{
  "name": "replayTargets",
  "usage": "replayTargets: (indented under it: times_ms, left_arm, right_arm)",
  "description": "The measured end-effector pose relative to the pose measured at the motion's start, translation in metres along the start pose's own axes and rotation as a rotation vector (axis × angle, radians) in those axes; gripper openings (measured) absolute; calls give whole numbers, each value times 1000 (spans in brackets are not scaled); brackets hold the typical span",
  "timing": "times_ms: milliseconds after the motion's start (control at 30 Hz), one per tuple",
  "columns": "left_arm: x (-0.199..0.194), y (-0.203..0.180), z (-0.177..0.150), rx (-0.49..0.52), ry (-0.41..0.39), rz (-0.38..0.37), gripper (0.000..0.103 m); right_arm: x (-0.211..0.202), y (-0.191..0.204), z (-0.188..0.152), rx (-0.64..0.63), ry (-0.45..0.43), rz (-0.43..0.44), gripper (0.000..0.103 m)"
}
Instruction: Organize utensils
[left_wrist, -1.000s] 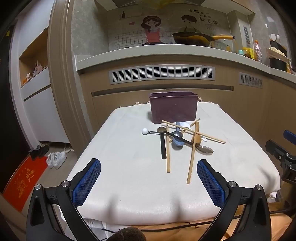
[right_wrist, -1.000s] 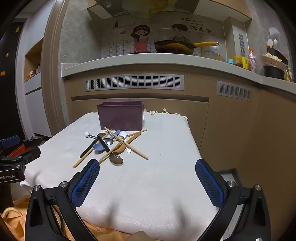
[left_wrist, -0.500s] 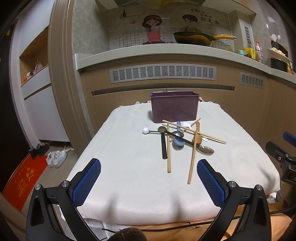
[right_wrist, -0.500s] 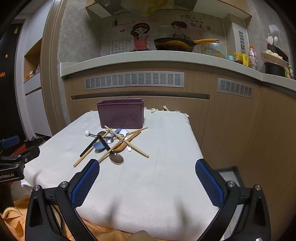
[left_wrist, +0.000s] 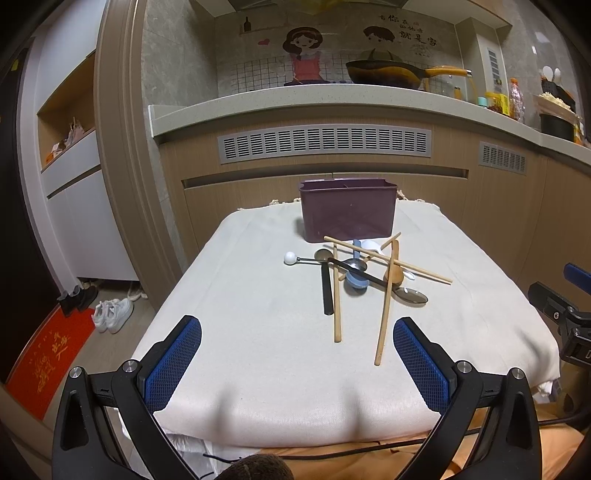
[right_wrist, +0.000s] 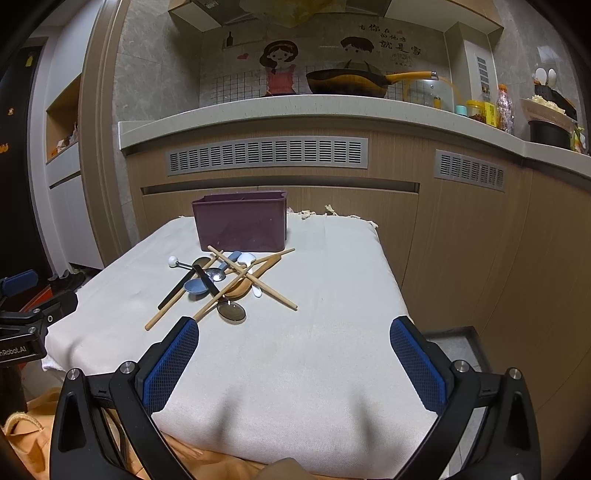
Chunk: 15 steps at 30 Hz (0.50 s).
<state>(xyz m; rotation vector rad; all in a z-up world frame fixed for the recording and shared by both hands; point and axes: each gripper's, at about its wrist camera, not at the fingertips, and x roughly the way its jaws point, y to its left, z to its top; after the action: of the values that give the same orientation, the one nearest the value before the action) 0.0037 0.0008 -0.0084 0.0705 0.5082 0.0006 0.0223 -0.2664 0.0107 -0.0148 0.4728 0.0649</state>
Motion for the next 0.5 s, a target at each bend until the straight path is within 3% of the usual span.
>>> replayTargets:
  times_ms: [500]
  left_arm:
    - [2,-1,-2,3,11,2,103]
  right_arm:
    - [-1,-1,1,6,8,3,103]
